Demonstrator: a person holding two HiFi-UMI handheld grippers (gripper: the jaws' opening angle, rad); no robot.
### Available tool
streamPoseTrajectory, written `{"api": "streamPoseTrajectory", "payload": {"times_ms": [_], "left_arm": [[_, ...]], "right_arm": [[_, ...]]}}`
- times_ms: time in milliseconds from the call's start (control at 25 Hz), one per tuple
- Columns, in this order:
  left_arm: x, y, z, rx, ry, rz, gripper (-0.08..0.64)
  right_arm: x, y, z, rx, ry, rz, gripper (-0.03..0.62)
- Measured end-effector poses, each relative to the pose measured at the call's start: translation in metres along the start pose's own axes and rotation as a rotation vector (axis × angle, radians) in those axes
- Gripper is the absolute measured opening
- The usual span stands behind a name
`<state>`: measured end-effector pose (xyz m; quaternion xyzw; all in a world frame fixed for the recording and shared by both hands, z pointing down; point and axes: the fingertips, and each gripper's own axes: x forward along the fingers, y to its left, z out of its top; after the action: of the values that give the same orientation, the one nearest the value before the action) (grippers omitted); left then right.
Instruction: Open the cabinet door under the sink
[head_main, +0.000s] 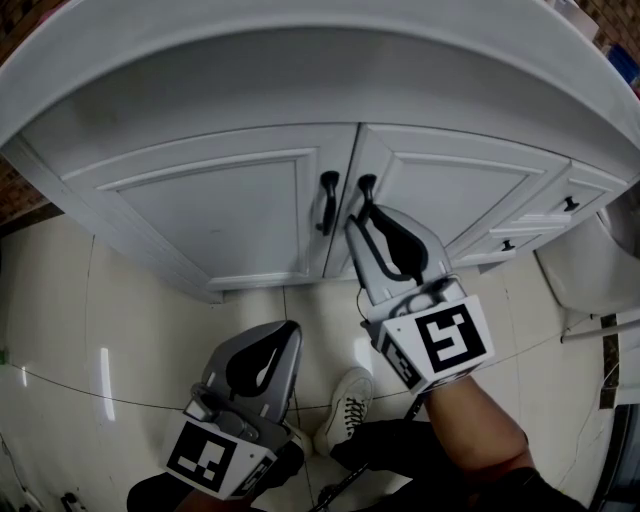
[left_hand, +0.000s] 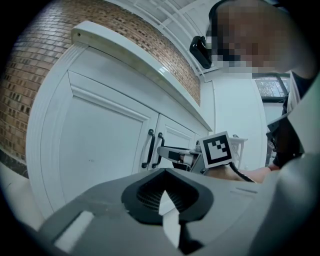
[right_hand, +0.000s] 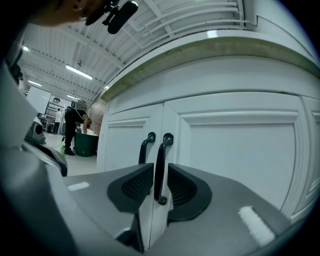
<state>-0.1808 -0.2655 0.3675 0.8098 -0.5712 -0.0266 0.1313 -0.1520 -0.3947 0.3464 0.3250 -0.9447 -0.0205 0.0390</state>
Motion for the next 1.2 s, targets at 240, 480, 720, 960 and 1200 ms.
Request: {"api": "streamPoseTrajectory", "payload": {"times_ms": [240,480,720,960,1200], "left_arm": [[0.002,0.003,-0.002,-0.009,0.000,0.002,0.005],[-0.002,-0.005,0.000,-0.010,-0.004,-0.007,0.005],[-0.012,-0.020,0.004,-0.001,-0.011,-0.021,0.005],[-0.031,-0.044,0.003,0.031,0.003,-0.048,0.005],[-0.053,-0.076,0.000,-0.017,0.006,-0.080,0.005]], "right_arm": [[0.003,0.001,-0.001,0.025,-0.002,-0.002,0.055],[-0.002,0.004,-0.001,0.069,-0.005,0.024,0.046],[-0.018,0.011,-0.004,0.085,0.017,0.056,0.046],[-0.046,0.020,-0.007,0.086,0.043,0.098,0.046],[-0.079,0.025,-0.011,0.095,0.044,0.113,0.046]]}}
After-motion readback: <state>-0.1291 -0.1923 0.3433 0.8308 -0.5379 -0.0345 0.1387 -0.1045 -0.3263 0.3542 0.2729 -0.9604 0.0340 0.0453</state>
